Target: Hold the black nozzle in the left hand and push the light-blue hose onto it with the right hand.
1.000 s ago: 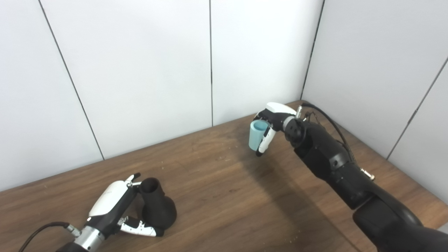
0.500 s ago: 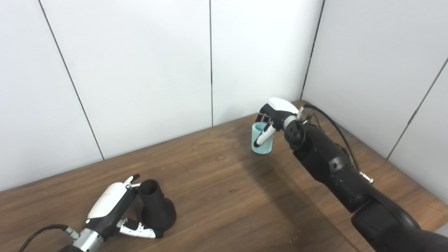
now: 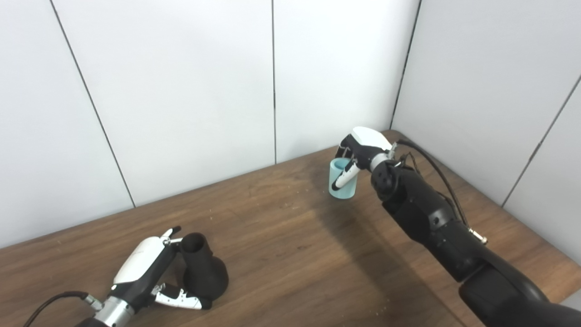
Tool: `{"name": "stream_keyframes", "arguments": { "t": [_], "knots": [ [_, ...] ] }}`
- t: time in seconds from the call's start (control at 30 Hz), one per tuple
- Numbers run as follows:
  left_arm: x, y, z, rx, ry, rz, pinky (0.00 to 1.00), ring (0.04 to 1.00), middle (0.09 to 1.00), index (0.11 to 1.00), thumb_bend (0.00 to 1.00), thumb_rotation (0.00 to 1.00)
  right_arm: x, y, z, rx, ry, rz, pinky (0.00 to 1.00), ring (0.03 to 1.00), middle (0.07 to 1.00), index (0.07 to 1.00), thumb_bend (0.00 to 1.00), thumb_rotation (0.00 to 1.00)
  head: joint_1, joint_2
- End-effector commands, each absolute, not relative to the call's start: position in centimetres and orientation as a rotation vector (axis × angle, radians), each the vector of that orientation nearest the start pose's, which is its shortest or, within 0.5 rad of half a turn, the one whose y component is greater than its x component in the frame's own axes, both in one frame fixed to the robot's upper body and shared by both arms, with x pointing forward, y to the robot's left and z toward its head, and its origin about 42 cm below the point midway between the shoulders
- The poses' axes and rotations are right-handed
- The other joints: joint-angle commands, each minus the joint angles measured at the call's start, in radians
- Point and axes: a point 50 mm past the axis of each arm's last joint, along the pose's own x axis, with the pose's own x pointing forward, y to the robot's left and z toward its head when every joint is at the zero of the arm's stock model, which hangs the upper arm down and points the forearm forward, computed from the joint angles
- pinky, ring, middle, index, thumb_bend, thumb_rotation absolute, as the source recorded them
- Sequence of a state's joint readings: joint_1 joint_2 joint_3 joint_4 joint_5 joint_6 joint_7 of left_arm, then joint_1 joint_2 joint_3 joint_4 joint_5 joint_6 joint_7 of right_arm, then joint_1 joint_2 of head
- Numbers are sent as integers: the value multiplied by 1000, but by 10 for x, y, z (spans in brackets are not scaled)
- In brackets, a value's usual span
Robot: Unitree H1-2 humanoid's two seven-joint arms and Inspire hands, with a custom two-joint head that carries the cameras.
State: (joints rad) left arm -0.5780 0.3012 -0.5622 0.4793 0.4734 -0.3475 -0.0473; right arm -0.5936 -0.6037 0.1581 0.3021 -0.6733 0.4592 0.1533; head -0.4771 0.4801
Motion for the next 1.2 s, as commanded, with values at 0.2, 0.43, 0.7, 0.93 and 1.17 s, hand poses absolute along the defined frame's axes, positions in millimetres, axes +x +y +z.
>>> {"name": "stream_keyframes", "arguments": {
  "t": [0.2,0.43,0.7,0.93,1.17],
  "knots": [
    [401,173,91,1121,-158,-812,1000,579,463,494,526,0,443,-350,335,-1154,-134,-206,393,463,482,472,511,0,98,12],
    [396,153,96,1107,-173,-813,1000,575,473,489,526,0,421,-296,382,-1185,-309,-18,350,448,484,484,502,0,225,32],
    [397,135,102,1125,-173,-806,1000,575,468,492,526,0,406,-250,424,-1225,-430,175,341,462,475,482,501,0,333,48],
    [397,123,105,1116,-181,-816,1000,569,459,499,525,0,402,-222,440,-1254,-489,301,366,469,469,467,502,0,387,61],
    [400,112,110,1138,-164,-819,1000,572,466,494,526,0,399,-198,456,-1267,-547,417,342,465,483,479,501,0,428,81]
  ]
}}
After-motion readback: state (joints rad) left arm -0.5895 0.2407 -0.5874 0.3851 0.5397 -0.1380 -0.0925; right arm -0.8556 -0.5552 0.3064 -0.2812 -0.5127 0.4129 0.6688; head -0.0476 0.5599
